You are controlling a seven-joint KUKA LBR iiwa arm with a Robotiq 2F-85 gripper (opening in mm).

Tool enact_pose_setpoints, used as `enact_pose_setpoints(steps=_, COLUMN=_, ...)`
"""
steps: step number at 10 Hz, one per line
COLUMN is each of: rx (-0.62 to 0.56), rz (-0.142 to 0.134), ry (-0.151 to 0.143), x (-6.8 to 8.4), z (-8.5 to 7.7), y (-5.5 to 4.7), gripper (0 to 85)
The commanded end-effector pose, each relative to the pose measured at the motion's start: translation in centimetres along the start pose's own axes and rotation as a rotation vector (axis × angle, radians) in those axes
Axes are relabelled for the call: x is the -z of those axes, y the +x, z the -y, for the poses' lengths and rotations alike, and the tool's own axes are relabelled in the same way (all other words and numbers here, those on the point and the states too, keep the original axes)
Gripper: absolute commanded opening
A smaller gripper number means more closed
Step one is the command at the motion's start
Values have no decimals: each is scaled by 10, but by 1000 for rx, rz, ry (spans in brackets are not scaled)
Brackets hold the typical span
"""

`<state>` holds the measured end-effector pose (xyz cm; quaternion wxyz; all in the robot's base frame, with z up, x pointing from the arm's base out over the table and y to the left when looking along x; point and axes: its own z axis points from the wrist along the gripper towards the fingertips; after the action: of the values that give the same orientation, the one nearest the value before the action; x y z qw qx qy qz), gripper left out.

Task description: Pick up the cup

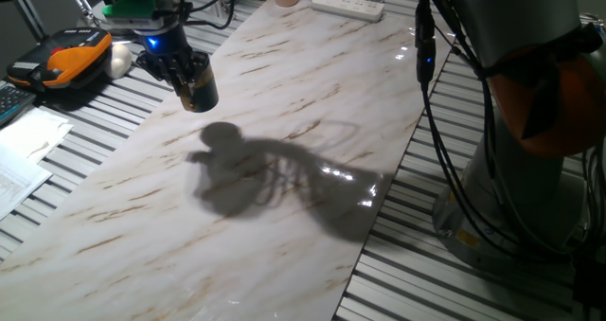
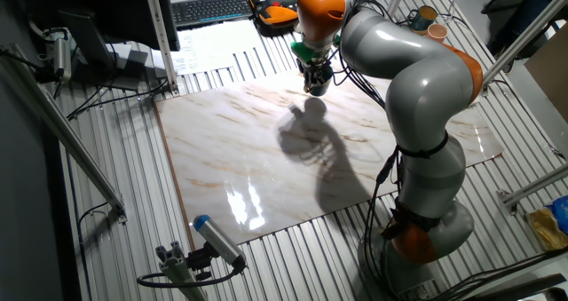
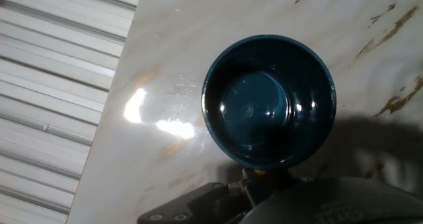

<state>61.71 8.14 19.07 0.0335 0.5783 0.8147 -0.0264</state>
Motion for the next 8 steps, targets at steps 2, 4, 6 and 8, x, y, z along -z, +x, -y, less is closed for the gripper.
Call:
enact_pose_setpoints(steps=2, rx=0, rz=-1, ry=0, x=0, z=0, y=0, gripper=0)
enact_pose_setpoints(steps=4, rx=1, rz=-2, ry=0, x=0, z=0, y=0, gripper=0)
enact_pose_setpoints(steps=6, rx=3, rz=-2, ry=1, x=0, z=0, y=0, gripper=0)
enact_pose_setpoints(steps=8, rx=6, rz=-8, ry=-2, x=0, z=0, y=0, gripper=0)
